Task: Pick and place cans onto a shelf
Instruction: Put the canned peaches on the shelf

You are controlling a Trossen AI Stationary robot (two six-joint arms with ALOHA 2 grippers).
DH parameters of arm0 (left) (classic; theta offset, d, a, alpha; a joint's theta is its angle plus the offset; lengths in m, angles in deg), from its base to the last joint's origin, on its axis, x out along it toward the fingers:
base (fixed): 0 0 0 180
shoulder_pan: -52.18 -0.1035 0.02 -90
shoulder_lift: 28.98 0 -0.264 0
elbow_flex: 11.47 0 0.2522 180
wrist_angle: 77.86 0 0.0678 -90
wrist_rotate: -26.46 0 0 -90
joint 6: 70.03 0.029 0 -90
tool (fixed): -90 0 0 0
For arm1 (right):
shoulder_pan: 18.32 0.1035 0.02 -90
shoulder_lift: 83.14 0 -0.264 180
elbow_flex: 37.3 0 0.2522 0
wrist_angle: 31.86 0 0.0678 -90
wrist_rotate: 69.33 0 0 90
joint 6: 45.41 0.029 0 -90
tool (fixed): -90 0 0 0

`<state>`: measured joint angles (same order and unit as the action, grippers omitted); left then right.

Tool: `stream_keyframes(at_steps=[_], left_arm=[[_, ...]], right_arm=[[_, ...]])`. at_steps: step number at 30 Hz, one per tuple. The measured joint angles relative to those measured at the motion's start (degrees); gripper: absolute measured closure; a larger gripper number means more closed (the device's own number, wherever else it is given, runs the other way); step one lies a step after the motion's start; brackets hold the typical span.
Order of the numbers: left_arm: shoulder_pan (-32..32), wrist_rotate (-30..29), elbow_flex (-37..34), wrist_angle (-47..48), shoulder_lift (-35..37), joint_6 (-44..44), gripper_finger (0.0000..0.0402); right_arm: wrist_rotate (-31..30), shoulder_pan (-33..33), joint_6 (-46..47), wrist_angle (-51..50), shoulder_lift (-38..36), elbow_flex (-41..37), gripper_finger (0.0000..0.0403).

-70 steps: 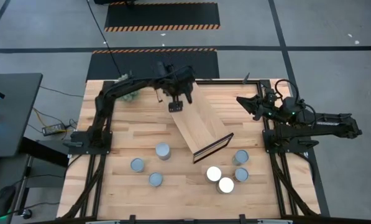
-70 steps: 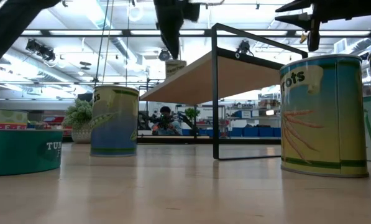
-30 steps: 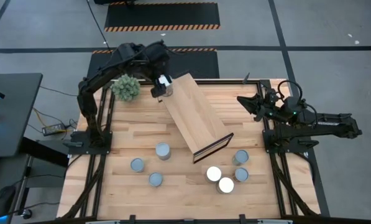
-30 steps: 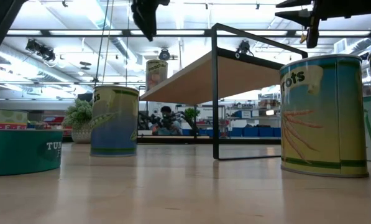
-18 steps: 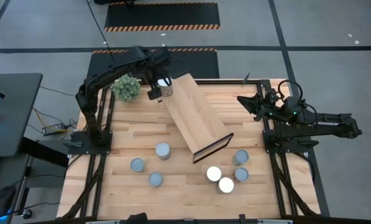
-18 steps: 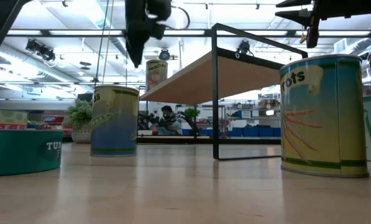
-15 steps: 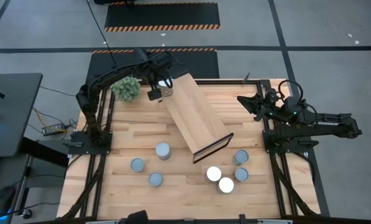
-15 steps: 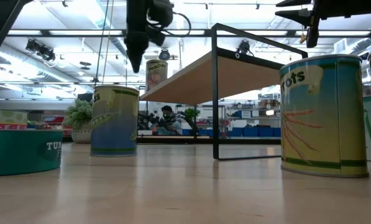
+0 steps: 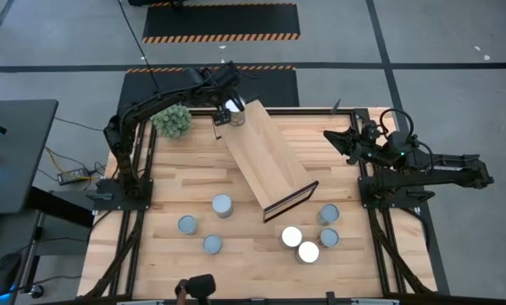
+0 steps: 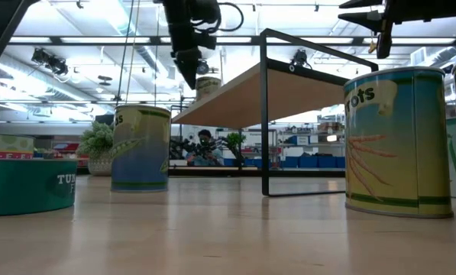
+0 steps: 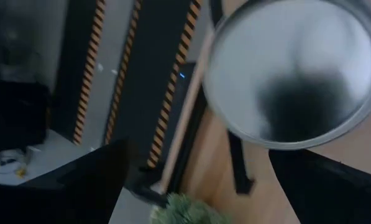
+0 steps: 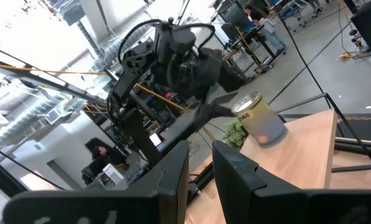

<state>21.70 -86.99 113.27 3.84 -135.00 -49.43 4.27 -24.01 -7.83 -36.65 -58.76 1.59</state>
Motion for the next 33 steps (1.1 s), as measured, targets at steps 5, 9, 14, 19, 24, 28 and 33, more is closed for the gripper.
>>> stream_keyframes(at_steps=[5,9,14,19,24,28,33], left_arm=[[-0.9,0.2,0.0,-3.5,0.0,0.2,0.0013],[-1.5,0.7,0.0,-6.8,-0.5,0.0,0.0013],[-1.7,1.8,0.0,-10.5,-1.8,0.0,0.0013],[-1.7,2.5,0.0,-13.1,-3.4,0.2,0.0013],[-1.7,1.3,0.0,-15.5,-4.1,1.0,0.0013],[-1.7,-1.7,0.0,-14.8,-4.1,1.6,0.0013],[-1.7,1.1,0.6,-11.4,-3.2,1.1,0.0013]], right_arm=[[0.0,0.0,0.0,0.0,0.0,0.0,0.0323],[-0.3,0.0,0.0,0.0,0.0,0.0,0.0323],[-0.3,0.0,0.0,0.5,0.0,0.0,0.0323],[-0.4,0.0,0.2,0.9,0.0,0.0,0.0323],[-0.4,0.0,0.4,0.9,0.5,0.0,0.0324],[0.0,0.0,1.6,0.6,3.4,0.0,0.0324],[0.1,-1.7,2.5,0.2,9.2,0.6,0.0324]])
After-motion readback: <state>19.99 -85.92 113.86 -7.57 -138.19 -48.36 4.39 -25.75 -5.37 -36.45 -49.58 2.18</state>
